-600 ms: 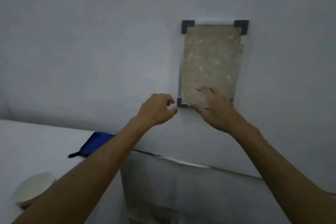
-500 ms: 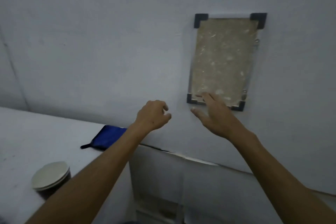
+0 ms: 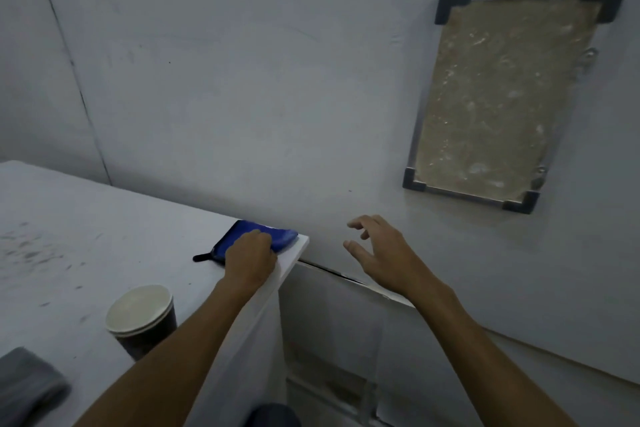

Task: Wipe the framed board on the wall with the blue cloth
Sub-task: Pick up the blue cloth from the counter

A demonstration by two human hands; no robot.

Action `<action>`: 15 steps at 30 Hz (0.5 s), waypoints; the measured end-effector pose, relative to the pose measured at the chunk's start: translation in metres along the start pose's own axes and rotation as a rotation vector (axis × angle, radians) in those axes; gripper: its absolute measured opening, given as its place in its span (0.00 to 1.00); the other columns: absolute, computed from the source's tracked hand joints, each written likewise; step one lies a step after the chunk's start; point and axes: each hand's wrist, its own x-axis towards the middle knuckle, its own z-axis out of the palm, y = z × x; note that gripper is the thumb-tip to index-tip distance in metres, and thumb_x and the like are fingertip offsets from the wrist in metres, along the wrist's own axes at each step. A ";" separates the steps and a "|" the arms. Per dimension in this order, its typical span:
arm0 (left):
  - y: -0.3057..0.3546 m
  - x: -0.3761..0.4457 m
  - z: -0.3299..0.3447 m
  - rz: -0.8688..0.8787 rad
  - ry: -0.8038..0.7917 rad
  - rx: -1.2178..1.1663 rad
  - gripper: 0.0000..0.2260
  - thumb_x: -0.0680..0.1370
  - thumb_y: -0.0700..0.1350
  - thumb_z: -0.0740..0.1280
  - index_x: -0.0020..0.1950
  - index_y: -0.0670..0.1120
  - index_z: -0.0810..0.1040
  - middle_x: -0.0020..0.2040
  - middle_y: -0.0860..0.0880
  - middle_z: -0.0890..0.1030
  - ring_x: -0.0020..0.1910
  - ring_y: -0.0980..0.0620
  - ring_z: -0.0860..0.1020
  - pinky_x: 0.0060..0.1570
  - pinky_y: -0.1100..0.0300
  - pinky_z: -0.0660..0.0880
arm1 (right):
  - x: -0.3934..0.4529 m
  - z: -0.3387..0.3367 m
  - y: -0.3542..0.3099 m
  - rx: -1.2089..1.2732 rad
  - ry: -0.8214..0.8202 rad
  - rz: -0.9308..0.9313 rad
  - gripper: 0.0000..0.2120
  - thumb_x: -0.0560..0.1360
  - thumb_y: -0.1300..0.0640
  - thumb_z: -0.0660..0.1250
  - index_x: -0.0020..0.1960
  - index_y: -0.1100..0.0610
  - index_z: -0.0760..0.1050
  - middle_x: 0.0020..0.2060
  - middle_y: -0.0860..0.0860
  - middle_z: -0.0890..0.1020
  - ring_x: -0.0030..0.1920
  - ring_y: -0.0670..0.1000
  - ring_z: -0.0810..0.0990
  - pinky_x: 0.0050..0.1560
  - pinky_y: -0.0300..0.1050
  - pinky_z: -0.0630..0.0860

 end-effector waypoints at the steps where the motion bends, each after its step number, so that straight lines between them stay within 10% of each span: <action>1: 0.001 0.000 -0.002 -0.005 0.008 0.005 0.08 0.79 0.42 0.63 0.45 0.42 0.80 0.45 0.47 0.81 0.43 0.47 0.80 0.43 0.52 0.77 | 0.001 0.003 0.001 0.005 -0.010 0.006 0.17 0.80 0.46 0.64 0.66 0.50 0.71 0.63 0.47 0.74 0.55 0.43 0.74 0.53 0.37 0.69; 15: 0.085 0.023 -0.101 0.257 -0.065 -0.699 0.07 0.78 0.46 0.68 0.44 0.50 0.86 0.39 0.52 0.85 0.40 0.51 0.83 0.38 0.62 0.79 | 0.010 -0.030 -0.006 0.440 0.151 0.238 0.21 0.80 0.41 0.63 0.69 0.48 0.67 0.54 0.43 0.78 0.50 0.38 0.78 0.36 0.27 0.74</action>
